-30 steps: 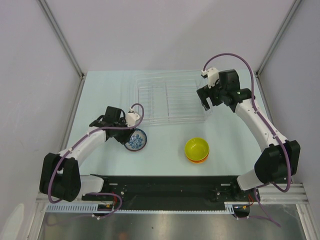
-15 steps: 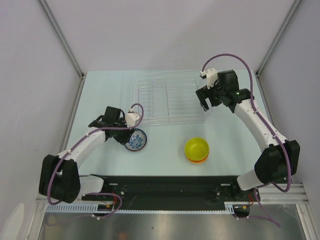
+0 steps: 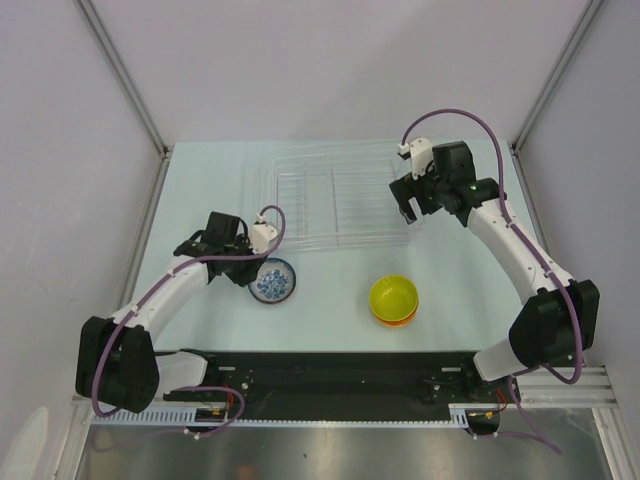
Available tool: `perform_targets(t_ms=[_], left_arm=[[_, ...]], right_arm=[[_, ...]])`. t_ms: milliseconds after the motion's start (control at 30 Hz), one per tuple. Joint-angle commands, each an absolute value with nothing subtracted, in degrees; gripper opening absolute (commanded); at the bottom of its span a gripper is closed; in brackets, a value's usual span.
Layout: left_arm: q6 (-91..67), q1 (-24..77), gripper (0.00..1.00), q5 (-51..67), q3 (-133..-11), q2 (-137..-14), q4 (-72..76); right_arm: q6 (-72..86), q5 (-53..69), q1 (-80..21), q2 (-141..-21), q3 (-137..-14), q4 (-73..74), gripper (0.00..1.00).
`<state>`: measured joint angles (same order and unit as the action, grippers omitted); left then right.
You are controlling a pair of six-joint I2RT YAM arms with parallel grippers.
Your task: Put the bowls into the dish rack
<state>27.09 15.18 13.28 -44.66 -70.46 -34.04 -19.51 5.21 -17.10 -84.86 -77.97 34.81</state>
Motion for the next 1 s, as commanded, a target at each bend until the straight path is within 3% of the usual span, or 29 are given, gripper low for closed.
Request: perform_targets(t_ms=[0,133,300,967], left_arm=[[27.7,15.1,0.29,15.4,-46.4,-69.6,-34.3],[27.8,15.1,0.2,15.1,-46.8,-69.8,-34.3],[27.7,15.1,0.0,14.7,-48.0,-70.3,-34.8],[28.9,15.0,0.0,17.6,-55.8,-70.9,-41.1]], right_arm=[[-18.7,4.3,-17.6,-83.0,-78.1,33.3,1.0],[-18.6,4.3,-17.8,-83.1,-78.3,33.3,1.0],[-18.7,4.1,-18.1,-83.2,-78.6,33.3,1.0],[-19.5,3.9,-18.3,-83.7,-78.7,33.1,1.0]])
